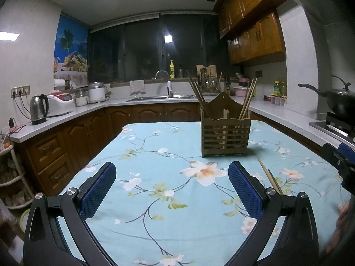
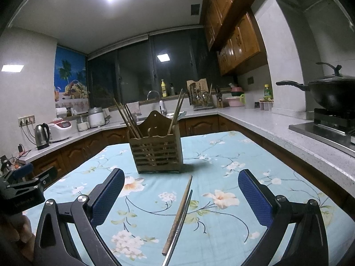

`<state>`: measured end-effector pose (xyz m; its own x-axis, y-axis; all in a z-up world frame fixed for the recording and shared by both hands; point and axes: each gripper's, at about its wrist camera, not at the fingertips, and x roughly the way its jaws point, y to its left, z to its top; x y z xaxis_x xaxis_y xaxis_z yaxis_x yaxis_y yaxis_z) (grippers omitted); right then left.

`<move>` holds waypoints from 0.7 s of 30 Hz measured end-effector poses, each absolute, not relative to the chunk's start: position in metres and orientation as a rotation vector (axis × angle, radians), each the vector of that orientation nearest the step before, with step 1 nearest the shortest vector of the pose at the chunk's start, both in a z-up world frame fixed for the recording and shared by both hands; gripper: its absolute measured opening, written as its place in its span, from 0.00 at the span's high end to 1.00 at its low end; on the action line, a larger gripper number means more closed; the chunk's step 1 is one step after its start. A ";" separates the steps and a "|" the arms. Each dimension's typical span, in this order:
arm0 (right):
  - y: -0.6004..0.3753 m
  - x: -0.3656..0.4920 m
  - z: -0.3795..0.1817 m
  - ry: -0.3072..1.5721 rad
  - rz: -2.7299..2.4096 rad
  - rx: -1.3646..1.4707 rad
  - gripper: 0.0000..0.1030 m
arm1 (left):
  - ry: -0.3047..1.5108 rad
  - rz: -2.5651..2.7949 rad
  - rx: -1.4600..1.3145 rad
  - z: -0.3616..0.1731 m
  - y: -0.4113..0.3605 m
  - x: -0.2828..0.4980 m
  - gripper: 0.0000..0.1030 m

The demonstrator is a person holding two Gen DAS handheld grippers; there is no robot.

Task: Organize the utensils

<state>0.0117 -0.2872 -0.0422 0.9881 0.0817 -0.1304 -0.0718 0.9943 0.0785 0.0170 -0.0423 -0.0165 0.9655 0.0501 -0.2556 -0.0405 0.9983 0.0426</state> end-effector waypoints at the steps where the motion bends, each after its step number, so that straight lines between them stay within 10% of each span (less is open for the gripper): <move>1: -0.287 0.011 -0.041 0.132 0.078 0.074 0.00 | 0.259 0.046 0.036 -0.016 -0.042 0.017 0.00; 21: -0.285 0.011 -0.036 0.125 0.080 0.078 0.00 | 0.265 0.040 0.035 -0.017 -0.043 0.017 0.00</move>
